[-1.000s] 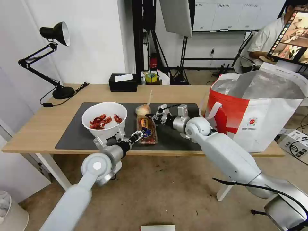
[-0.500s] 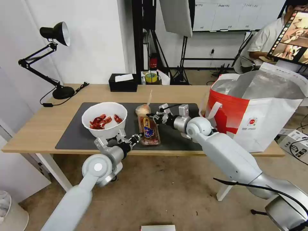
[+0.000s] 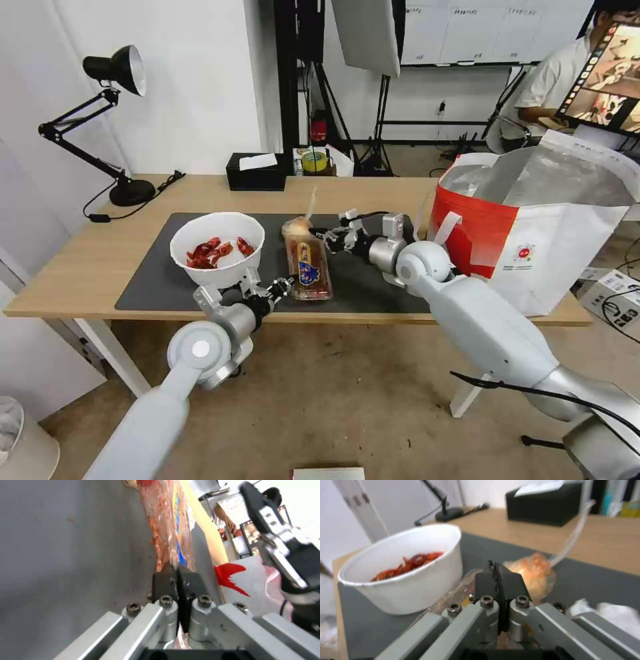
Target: Pick up the trash from the table and place it into the takeout bag.
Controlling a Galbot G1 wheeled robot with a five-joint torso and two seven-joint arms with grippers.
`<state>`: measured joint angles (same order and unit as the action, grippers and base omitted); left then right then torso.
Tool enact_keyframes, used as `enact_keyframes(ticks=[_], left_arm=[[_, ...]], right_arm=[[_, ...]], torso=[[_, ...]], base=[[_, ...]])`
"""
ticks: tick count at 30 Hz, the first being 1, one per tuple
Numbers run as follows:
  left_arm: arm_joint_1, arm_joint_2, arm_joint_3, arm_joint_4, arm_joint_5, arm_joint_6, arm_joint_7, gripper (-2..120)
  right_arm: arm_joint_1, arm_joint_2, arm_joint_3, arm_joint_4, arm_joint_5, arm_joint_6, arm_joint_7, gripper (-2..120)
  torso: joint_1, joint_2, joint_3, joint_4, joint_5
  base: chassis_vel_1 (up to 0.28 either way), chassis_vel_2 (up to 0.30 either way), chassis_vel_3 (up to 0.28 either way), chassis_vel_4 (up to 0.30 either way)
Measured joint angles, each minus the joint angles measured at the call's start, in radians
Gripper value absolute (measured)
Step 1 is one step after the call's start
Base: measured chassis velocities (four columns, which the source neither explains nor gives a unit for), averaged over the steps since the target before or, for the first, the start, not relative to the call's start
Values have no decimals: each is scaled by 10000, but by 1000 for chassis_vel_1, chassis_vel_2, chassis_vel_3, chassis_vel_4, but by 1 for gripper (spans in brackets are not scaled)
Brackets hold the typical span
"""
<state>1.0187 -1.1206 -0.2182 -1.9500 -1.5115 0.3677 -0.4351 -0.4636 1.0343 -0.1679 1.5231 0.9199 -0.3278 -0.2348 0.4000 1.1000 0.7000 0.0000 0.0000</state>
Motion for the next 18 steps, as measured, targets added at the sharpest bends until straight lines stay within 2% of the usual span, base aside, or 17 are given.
enact_keyframes(ticks=[3,4,6,8,9,10,13,14,16,18], left_arm=[[32,9,-12,-46,-6,-6,0,0],[46,10,-23,-68,-8,-9,-2,0],[53,10,-31,-86,-9,-12,-2,0],[76,11,-60,-138,-14,-24,-7,0],[93,10,-75,-168,-19,-27,-11,0],[93,10,-75,-168,-19,-27,-11,0],[112,25,-107,-289,-48,-37,-33,0],[112,25,-107,-289,-48,-37,-33,0],[56,37,-107,-358,-98,-40,-48,0],[4,39,-111,-403,-117,-41,-62,0]], right_arm=[[-506,-270,311,574,17,263,433,2],[-823,-412,537,903,16,407,632,7],[-975,-478,639,1057,15,464,716,8],[-1604,-727,1040,1616,7,699,976,18],[-2064,-893,1325,2003,-17,838,1116,28],[-2064,-893,1325,2003,-17,838,1116,28],[-3930,-1450,2496,3417,-336,1281,1523,41],[-3930,-1450,2496,3417,-336,1281,1523,41],[-5130,-1734,3200,4271,-557,1501,1721,52],[-5604,-1833,3466,4610,-732,1650,1828,54]], torso=[[0,2,0,-2,2],[-1,2,0,-1,2],[0,2,0,1,1],[0,2,0,0,2],[0,2,0,0,0],[0,2,0,0,0],[0,2,-1,-3,2],[0,2,-1,-3,2],[-1,2,-1,-2,2],[-2,3,0,-4,2]], base=[[0,0,0,0],[0,0,0,0],[0,0,0,0],[0,0,0,0],[0,0,0,0],[0,0,0,0],[0,0,0,0],[0,0,0,0],[0,0,0,0],[0,0,0,0]])
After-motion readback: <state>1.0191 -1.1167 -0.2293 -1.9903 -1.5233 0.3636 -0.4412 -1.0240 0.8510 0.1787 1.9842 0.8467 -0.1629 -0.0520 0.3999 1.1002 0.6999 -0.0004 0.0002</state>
